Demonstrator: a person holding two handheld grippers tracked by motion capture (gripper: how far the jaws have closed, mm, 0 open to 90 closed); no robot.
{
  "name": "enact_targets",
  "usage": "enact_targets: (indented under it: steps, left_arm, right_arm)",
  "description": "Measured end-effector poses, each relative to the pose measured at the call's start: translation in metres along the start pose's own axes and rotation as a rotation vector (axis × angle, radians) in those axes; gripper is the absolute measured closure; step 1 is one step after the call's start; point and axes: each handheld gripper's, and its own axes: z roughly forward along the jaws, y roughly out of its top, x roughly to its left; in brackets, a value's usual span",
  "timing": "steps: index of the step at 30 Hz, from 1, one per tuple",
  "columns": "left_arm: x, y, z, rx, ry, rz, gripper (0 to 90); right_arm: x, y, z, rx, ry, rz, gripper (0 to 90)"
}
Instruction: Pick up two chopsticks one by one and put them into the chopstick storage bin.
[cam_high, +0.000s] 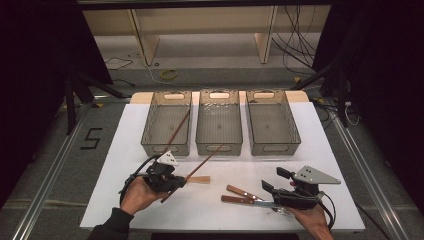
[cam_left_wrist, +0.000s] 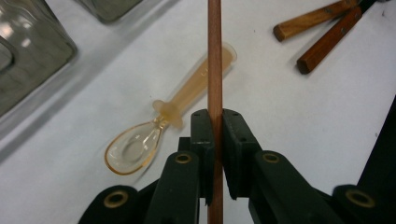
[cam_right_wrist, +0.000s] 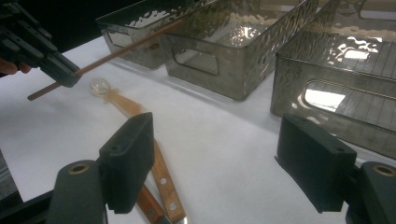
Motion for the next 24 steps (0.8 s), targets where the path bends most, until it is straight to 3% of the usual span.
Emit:
enact_targets:
  steps: [8, 17, 24]
  left_arm:
    - [0.016, 0.009, -0.015, -0.065, 0.040, -0.012, 83.4]
    - [0.044, 0.027, -0.036, -0.151, 0.110, -0.051, 83.4]
    - [0.065, 0.043, -0.044, -0.169, 0.157, -0.074, 83.4]
  right_arm:
    - [0.000, 0.000, 0.000, 0.001, 0.001, 0.005, 28.5]
    - [-0.002, -0.001, 0.000, 0.000, 0.000, 0.007, 28.4]
    - [-0.003, -0.001, 0.000, -0.001, -0.001, 0.013, 28.4]
